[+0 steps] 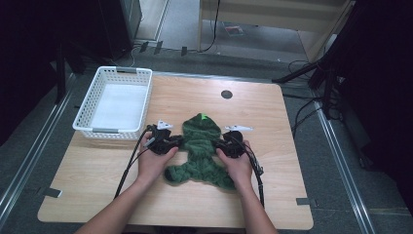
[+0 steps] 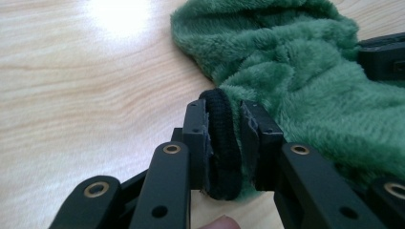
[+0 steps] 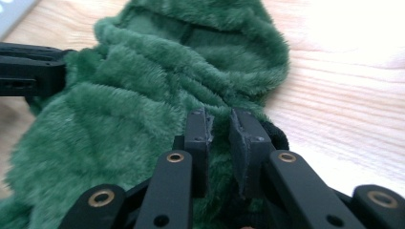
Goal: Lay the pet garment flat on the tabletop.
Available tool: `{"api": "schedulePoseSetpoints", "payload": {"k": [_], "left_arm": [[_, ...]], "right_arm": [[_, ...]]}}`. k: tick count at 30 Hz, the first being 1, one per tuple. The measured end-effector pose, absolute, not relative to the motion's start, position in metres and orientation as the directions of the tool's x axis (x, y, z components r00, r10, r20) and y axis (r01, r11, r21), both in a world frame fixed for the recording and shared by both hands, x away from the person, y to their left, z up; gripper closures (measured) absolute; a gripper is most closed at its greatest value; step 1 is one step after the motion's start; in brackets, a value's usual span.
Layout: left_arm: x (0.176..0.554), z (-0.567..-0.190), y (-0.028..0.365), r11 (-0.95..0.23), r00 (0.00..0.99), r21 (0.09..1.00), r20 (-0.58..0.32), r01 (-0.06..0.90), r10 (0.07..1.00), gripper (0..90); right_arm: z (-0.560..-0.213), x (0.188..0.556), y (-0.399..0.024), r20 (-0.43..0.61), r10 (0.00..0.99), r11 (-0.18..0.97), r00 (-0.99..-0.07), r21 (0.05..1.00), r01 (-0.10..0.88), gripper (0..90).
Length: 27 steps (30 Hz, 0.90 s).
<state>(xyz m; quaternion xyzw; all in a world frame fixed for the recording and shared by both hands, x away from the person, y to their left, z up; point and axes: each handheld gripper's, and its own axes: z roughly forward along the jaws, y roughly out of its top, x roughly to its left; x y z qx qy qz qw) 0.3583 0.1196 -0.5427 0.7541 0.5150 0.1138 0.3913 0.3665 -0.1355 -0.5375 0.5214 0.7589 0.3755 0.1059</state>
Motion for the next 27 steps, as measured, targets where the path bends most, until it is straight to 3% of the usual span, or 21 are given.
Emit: {"api": "schedulePoseSetpoints", "payload": {"k": [3, 7, 10, 14, 19, 27], "left_arm": [[0.369, -0.543, 0.118, -0.146, 0.431, 0.701, -0.249, 0.698, 0.868, 72.6], [0.378, -0.542, 0.117, -0.137, 0.419, 0.696, -0.253, 0.705, 0.872, 72.1], [0.374, -0.538, 0.118, -0.14, 0.398, 0.698, -0.222, 0.702, 0.89, 52.5], [0.349, -0.524, 0.134, -0.084, 0.401, 0.778, -0.226, 0.623, 0.888, 44.3], [0.318, -0.515, 0.134, -0.125, 0.482, 0.798, -0.224, 0.59, 0.847, 44.0], [0.302, -0.535, 0.088, -0.291, 0.586, 0.725, -0.188, 0.624, 0.788, 41.7]], "right_arm": [[-0.539, 0.371, -0.134, 0.202, 0.89, 0.164, -0.409, 0.695, 0.7, 81.3], [-0.543, 0.377, -0.138, 0.252, 0.896, 0.089, -0.366, 0.705, 0.703, 82.1], [-0.542, 0.377, -0.142, 0.312, 0.873, 0.059, -0.374, 0.695, 0.717, 73.3], [-0.526, 0.36, -0.154, 0.343, 0.839, 0.034, -0.422, 0.742, 0.67, 67.9], [-0.509, 0.327, -0.163, 0.296, 0.811, 0.128, -0.505, 0.752, 0.646, 65.4], [-0.529, 0.302, -0.144, 0.233, 0.793, 0.252, -0.563, 0.716, 0.651, 57.7]]}}
